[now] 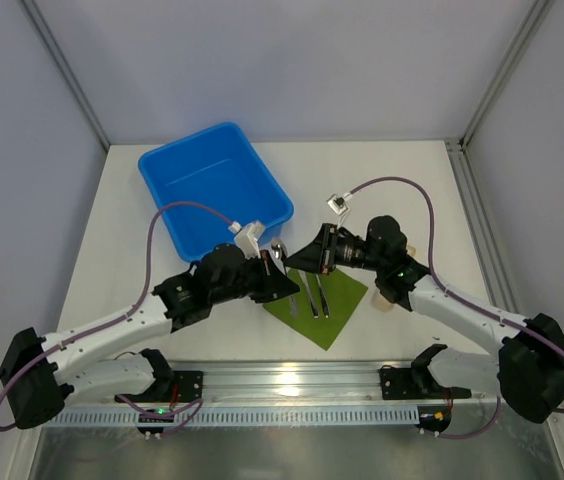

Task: Place the utensils on the paper napkin and roll it up
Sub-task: Pick up the utensils from the container.

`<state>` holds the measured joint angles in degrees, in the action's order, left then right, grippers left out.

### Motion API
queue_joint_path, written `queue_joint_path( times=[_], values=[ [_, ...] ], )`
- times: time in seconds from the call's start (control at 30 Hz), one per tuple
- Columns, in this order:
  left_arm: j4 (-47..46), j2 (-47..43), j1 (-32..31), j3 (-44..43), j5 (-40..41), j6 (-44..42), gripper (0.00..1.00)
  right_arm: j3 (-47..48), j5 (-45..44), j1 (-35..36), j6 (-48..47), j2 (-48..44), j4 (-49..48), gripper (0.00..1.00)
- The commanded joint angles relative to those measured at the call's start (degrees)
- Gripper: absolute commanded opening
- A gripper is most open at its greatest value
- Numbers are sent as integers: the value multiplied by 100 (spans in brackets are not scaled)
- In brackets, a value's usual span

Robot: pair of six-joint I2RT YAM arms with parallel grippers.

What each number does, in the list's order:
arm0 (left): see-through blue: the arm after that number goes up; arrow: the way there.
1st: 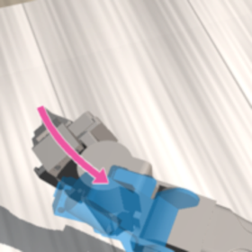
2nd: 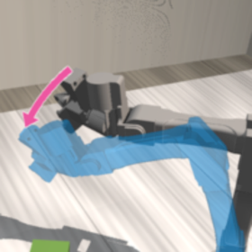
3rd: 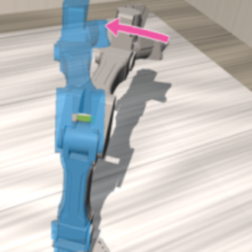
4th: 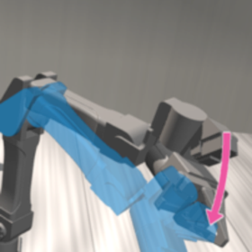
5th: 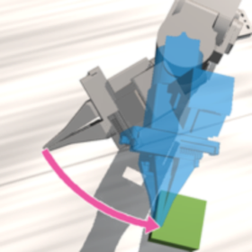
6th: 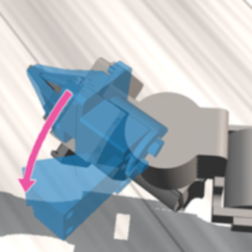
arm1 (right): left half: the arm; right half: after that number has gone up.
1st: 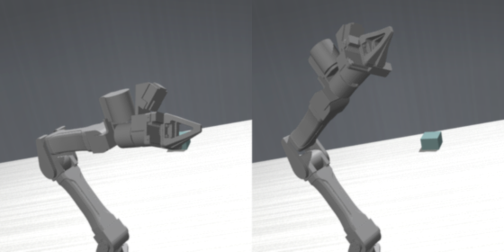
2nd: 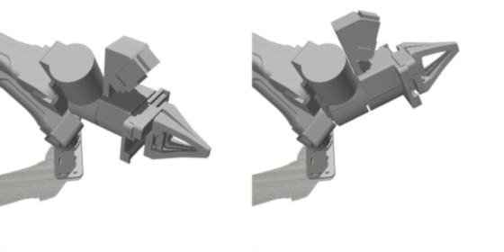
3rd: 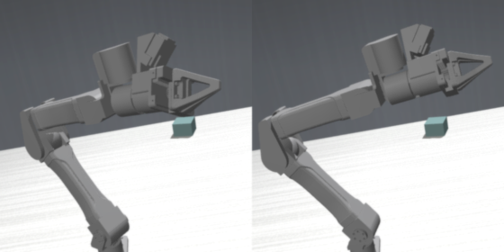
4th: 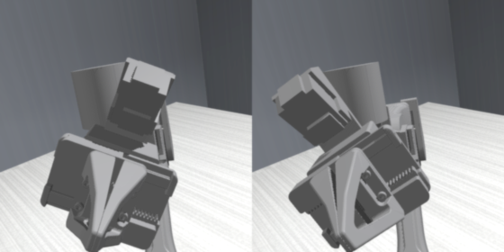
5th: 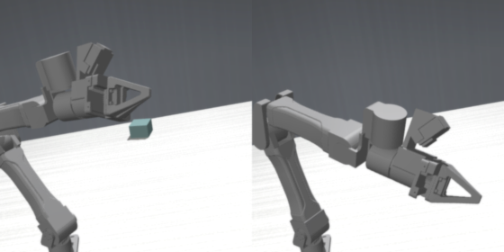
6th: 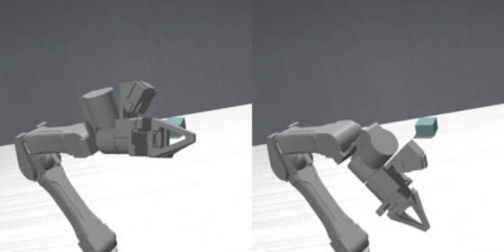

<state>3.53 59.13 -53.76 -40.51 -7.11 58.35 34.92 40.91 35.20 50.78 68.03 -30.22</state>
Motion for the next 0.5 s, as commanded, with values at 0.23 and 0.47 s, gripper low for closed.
queue_joint_path(
  times=[0.23,0.47],
  values=[
    [-8,213,-135,-230,-428,-368,0,947,-1077,22,-2072,-1019,2986,39],
    [-617,-244,-153,-53,-1230,-526,0,692,-646,22,-2345,-1529,3382,41]
  ],
)
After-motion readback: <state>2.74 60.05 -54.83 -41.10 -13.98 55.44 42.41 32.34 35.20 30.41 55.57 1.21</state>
